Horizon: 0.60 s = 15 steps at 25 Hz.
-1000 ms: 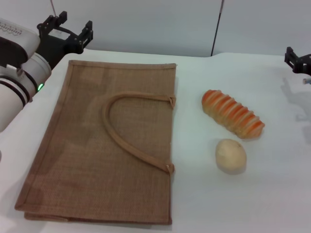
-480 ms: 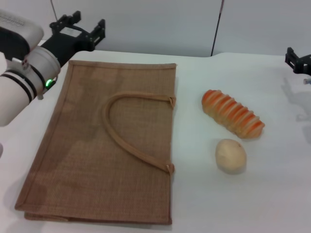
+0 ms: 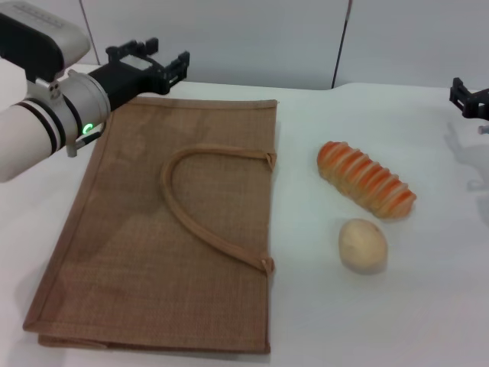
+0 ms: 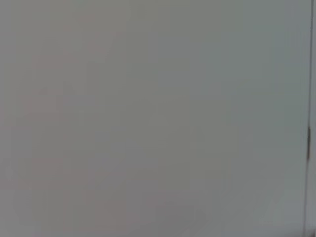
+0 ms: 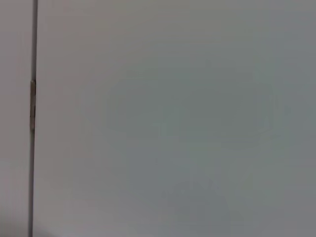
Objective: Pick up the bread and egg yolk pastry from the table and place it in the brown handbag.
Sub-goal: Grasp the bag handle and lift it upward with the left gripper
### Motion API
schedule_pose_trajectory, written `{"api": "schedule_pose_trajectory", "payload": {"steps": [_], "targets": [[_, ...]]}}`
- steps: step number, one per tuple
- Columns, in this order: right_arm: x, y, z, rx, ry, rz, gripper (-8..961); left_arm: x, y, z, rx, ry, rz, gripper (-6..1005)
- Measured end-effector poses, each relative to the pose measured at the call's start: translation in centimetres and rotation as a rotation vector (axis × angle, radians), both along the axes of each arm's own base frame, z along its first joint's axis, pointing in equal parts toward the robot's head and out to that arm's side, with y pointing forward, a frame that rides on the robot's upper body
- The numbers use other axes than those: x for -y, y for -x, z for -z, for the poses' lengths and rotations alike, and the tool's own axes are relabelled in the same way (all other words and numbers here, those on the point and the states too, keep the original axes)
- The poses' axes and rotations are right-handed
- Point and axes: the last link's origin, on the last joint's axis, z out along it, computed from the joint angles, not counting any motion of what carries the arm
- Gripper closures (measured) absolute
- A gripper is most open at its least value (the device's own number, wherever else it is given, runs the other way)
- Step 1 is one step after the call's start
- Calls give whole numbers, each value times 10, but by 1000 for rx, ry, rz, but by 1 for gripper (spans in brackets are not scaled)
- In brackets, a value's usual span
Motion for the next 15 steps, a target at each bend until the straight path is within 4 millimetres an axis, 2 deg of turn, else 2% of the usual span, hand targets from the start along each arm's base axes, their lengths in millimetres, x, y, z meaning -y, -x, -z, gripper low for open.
{"api": "schedule_pose_trajectory", "payload": {"steps": [7, 15], "targets": [[0, -1, 0, 1, 0, 2, 227, -4, -7, -7, 1, 143, -62, 392], [0, 0, 0, 1, 1, 2, 226, -5, -20, -13, -81, 287, -124, 408]]}}
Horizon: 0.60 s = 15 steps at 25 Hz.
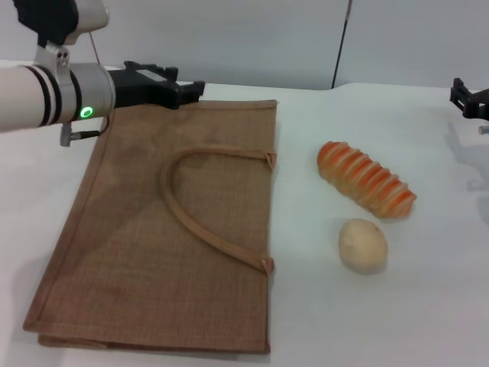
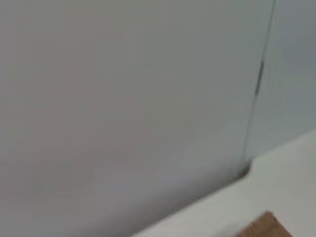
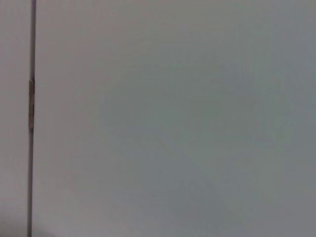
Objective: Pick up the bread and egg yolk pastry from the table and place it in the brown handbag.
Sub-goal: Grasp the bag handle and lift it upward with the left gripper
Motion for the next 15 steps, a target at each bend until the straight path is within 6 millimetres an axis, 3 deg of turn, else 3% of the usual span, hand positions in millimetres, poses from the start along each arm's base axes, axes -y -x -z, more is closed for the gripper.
{"api": "schedule_pose_trajectory", "payload": {"steps": [15], "targets": [[-4, 5, 0, 0, -2, -12, 226, 7, -3, -21, -91, 295, -165, 410]]}}
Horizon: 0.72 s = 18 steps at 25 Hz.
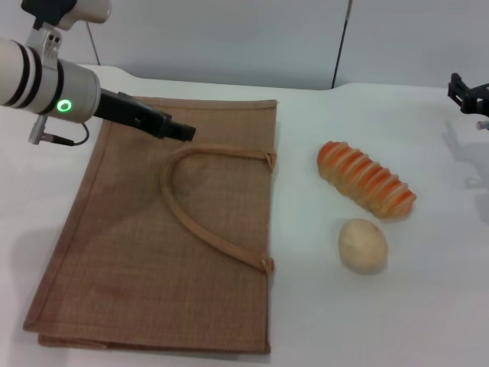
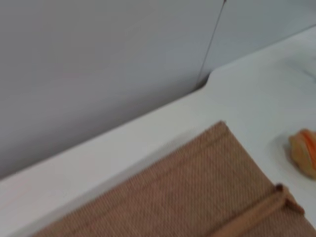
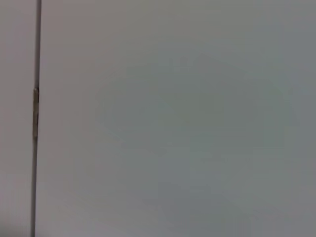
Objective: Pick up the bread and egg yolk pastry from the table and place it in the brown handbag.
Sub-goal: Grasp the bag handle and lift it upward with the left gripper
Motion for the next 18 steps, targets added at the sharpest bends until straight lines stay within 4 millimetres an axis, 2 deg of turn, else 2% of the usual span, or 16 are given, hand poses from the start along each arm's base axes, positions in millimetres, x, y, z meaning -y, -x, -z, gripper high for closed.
{"api": "schedule_pose_trajectory", "payload": {"steps": [6, 13, 18], "targets": [[-1, 2, 0, 0, 0, -4, 225, 2, 2, -2, -4, 33, -50, 411], [-2, 3, 0, 0, 0, -7, 225, 0, 13, 2, -47, 71, -137, 412], [-5, 8, 0, 0, 0, -17, 225, -2, 12, 3, -67, 71, -141, 413]]}}
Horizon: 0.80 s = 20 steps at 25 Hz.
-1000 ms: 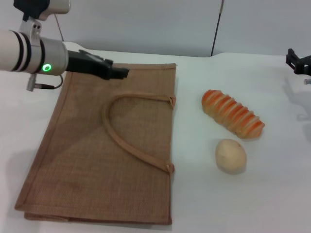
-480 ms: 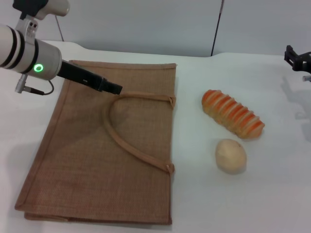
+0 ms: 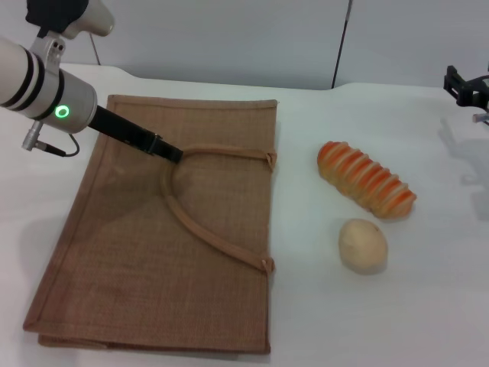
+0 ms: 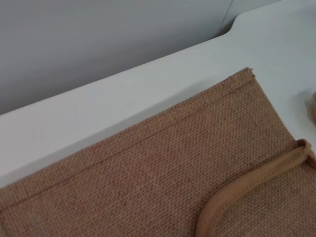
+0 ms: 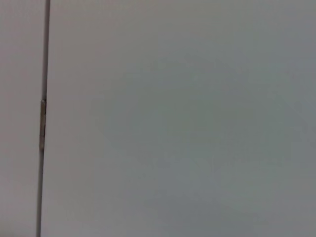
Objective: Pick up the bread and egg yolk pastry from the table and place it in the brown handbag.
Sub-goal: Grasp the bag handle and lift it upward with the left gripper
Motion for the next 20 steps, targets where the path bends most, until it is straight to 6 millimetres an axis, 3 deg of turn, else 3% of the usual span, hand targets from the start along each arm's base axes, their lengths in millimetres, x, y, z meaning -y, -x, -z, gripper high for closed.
{"api": "schedule_pose_trajectory", "payload": {"steps": [20], "targets": [[-1, 3, 1, -2, 1, -5, 224, -4, 2, 16, -66, 20, -48, 419]]}}
